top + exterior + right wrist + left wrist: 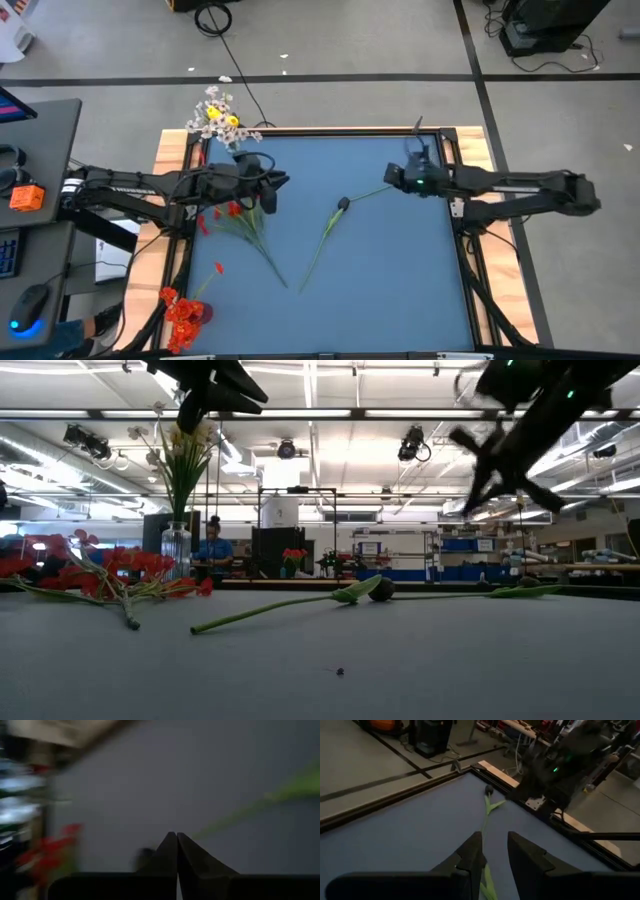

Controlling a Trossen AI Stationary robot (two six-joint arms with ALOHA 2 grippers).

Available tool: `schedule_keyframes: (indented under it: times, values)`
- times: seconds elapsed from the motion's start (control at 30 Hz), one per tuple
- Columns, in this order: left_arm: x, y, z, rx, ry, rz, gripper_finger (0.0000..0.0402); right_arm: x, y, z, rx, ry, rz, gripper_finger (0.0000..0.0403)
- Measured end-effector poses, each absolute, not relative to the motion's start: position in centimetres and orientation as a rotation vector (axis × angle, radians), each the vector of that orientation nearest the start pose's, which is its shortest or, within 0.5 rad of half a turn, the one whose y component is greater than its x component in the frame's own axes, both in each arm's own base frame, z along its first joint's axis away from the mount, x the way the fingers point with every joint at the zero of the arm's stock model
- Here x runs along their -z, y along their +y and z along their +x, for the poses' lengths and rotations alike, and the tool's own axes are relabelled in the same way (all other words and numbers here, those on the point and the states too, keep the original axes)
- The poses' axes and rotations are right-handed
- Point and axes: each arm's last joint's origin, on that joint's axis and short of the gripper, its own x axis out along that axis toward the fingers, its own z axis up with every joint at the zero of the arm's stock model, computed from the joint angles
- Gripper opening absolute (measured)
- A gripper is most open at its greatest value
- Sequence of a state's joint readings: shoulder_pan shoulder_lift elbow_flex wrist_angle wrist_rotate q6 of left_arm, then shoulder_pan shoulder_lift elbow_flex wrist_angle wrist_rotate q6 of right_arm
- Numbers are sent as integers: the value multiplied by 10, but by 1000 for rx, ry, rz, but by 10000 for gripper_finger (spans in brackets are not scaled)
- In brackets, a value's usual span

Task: Sort flowers into vase by color
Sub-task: Put the top black flower into the red vase

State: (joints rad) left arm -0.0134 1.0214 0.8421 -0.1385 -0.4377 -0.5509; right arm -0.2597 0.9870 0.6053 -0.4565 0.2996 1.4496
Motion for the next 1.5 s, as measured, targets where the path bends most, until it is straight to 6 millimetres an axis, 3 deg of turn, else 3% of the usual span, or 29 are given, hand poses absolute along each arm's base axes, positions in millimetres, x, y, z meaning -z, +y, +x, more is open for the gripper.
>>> schedule_keyframes:
  times: [0.13,0.23,0.43,0.6,1.0,1.37,1.5]
  values:
    - [-314,11,223,-512,193,-435,98,-189,-71,180,1195,509,1485,19]
    - [-314,14,223,-525,201,-418,98,-176,-82,180,1270,559,1603,50]
    - [-313,25,222,-572,198,-413,98,-160,-110,177,1320,566,1753,129]
    - [-313,29,221,-585,212,-365,98,-155,-128,172,1359,480,1845,159]
    - [-312,46,218,-650,231,-309,98,-138,-143,165,1530,414,1992,163]
    - [-312,55,216,-604,245,-340,98,-130,-153,159,1552,421,2081,162]
    - [-312,56,216,-607,243,-345,98,-126,-160,151,1593,403,2209,154]
